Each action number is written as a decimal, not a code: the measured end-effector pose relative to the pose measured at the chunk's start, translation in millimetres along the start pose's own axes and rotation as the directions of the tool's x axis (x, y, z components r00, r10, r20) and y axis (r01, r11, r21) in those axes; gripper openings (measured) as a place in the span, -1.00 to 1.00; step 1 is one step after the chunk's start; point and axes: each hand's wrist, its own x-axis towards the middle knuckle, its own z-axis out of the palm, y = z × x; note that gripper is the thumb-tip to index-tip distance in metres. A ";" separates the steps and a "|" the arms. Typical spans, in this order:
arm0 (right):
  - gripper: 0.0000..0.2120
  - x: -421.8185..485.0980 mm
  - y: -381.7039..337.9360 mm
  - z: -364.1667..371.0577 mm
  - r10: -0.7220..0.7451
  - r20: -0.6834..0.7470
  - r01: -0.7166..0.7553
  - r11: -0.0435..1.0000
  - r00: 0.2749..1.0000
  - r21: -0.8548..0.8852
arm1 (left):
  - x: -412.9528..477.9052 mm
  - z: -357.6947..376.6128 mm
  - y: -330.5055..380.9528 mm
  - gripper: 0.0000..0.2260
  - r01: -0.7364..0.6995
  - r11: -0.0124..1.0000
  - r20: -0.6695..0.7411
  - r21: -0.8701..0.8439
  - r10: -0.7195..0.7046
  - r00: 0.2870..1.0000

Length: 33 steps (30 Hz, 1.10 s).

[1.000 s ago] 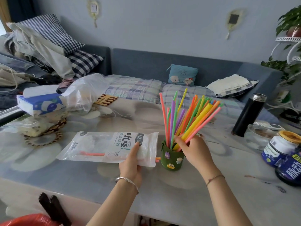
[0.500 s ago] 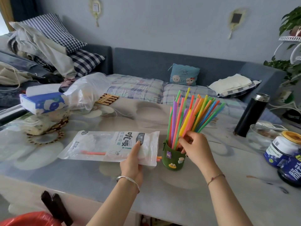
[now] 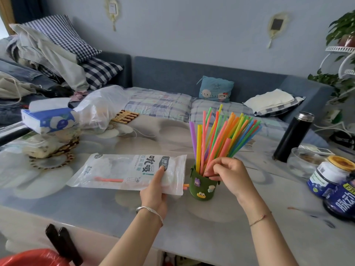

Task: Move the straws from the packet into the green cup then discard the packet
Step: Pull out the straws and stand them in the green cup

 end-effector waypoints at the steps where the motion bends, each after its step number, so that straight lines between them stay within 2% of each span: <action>1: -0.71 -0.3 -1.0 0.2 0.015 0.057 -0.017 0.999 0.998 0.030 | 0.5 0.2 -0.3 -0.57 -0.002 1.000 -0.005 0.000 0.002 1.000; 3: -0.63 0.2 -1.0 1.9 0.041 0.168 -0.059 0.993 0.985 0.103 | 0.8 0.5 -0.4 -0.57 -0.007 1.000 -0.003 -0.004 0.007 1.000; 5: -0.60 1.9 2.2 5.1 0.041 0.213 -0.080 0.981 0.976 0.177 | 1.0 -0.3 -0.3 -0.57 -0.016 1.000 -0.003 -0.011 0.016 1.000; 8: -0.60 6.1 8.3 9.1 0.053 0.191 -0.113 0.942 0.980 0.316 | -0.3 -0.8 0.3 -0.59 -0.018 1.000 0.005 -0.017 0.018 1.000; 14: -0.72 3.9 14.5 25.9 0.069 0.182 -0.165 0.792 0.981 0.587 | -5.4 1.9 6.5 -0.60 -0.076 0.997 0.003 -0.030 0.076 0.997; 17: -0.75 -4.3 19.2 50.2 0.169 0.132 -0.213 0.691 0.977 0.691 | -10.5 4.2 13.4 -0.65 -0.148 0.989 -0.012 0.006 0.148 0.989; 19: -0.73 -12.1 22.2 66.8 0.251 0.154 -0.279 0.605 0.956 0.745 | -14.8 6.4 19.4 -0.66 -0.210 0.977 -0.042 0.042 0.211 0.977; 21: -0.69 -18.9 26.5 79.9 0.343 0.236 -0.382 0.463 0.909 0.799 | -19.1 8.2 25.6 -0.68 -0.267 0.958 -0.042 0.105 0.272 0.961; 24: -0.59 -26.1 34.9 96.1 0.454 0.380 -0.525 0.251 0.806 0.813 | -22.6 7.9 34.8 -0.78 -0.348 0.893 0.012 0.285 0.360 0.933; 26: -0.60 -28.4 39.6 104.4 0.497 0.418 -0.559 0.174 0.761 0.811 | -23.7 7.6 38.7 -0.79 -0.398 0.828 0.075 0.394 0.403 0.912; 30: -0.69 -30.5 41.4 112.3 0.519 0.450 -0.588 0.132 0.727 0.798 | -26.3 8.1 41.4 -0.74 -0.487 0.703 0.197 0.518 0.456 0.868; 33: -0.79 -33.2 42.8 113.6 0.505 0.455 -0.606 0.184 0.733 0.774 | -25.5 7.1 42.8 -0.72 -0.517 0.650 0.242 0.557 0.468 0.850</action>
